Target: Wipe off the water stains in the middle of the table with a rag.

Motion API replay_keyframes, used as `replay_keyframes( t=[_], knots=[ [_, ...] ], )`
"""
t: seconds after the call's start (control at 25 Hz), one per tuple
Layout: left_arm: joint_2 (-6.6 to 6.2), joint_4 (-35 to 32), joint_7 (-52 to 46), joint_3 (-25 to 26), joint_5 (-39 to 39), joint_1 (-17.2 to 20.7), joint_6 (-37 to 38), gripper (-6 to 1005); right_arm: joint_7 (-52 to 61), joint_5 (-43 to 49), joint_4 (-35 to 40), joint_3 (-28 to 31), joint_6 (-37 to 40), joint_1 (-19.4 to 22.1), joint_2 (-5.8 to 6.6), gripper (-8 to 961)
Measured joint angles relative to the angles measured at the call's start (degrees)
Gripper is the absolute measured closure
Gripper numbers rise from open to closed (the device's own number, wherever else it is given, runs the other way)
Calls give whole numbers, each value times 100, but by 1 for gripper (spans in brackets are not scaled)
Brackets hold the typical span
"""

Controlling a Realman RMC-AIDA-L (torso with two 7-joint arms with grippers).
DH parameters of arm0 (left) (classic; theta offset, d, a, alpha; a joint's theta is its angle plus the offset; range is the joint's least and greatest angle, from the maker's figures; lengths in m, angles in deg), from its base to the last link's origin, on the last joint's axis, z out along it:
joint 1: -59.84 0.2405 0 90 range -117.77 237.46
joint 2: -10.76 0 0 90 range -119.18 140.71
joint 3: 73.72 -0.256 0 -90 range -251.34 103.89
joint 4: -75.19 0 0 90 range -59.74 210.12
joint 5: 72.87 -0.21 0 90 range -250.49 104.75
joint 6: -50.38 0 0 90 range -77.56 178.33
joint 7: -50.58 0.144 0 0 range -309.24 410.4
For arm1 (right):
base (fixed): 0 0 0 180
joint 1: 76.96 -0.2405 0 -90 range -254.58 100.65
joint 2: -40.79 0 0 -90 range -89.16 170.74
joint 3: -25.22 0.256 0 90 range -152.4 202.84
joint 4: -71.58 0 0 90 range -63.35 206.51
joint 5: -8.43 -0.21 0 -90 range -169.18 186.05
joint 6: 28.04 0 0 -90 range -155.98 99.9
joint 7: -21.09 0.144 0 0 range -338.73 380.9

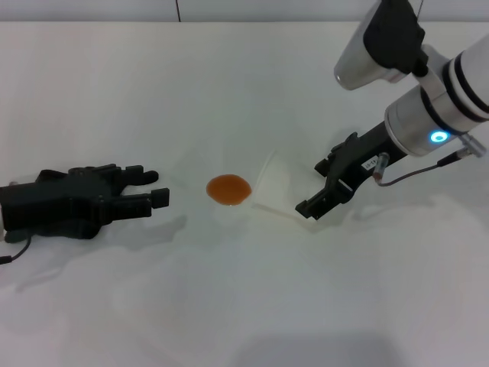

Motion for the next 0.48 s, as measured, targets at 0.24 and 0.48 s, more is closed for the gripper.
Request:
replay_keyframes(
  t=[0.24, 0.48],
  knots=[
    [-5, 0, -42, 6, 0, 0, -12, 143, 0, -5, -32, -182, -208, 15, -2, 182],
    [-5, 1, -45, 6, 0, 1, -19, 143, 1, -9, -86, -354, -366, 29, -2, 191]
  ],
)
